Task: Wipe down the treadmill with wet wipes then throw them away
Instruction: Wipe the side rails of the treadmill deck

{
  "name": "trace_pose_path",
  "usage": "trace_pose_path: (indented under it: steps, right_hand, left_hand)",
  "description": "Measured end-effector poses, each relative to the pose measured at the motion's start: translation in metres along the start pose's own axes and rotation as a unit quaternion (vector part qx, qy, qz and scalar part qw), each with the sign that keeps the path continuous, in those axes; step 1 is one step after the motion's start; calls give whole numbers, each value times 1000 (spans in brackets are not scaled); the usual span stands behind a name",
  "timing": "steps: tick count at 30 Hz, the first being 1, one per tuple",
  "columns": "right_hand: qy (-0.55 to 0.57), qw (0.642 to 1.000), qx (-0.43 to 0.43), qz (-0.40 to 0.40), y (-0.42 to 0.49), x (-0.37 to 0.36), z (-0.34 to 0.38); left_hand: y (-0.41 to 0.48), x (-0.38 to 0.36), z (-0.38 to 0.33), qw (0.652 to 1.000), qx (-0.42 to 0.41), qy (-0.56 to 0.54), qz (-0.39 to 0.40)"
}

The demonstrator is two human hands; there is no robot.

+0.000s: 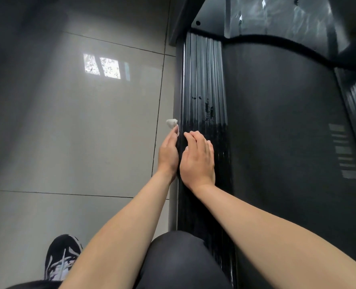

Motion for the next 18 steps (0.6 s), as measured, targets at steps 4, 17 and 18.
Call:
trace_pose_path:
  steps: [4, 17, 18]
  right_hand:
    - [-5, 1000, -4, 4, -1, 1, 1]
    - [-10, 1000, -2, 6, -2, 1, 2]
    - [-7, 1000, -3, 8, -2, 1, 2]
  left_hand:
    - [11, 1, 3, 999, 25, 31, 9]
    - [-13, 9, 19, 998, 49, 2, -26]
    - [-11, 3, 4, 1000, 10, 22, -18]
Point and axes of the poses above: each hand's wrist, its own y-axis towards the middle knuckle, its own x-axis out of the back of the hand, z = x × y, the point moved 7 cm from there along y, towards the middle knuckle, and after that the axes turned 10 degrees about z, right-handed, at the moved point
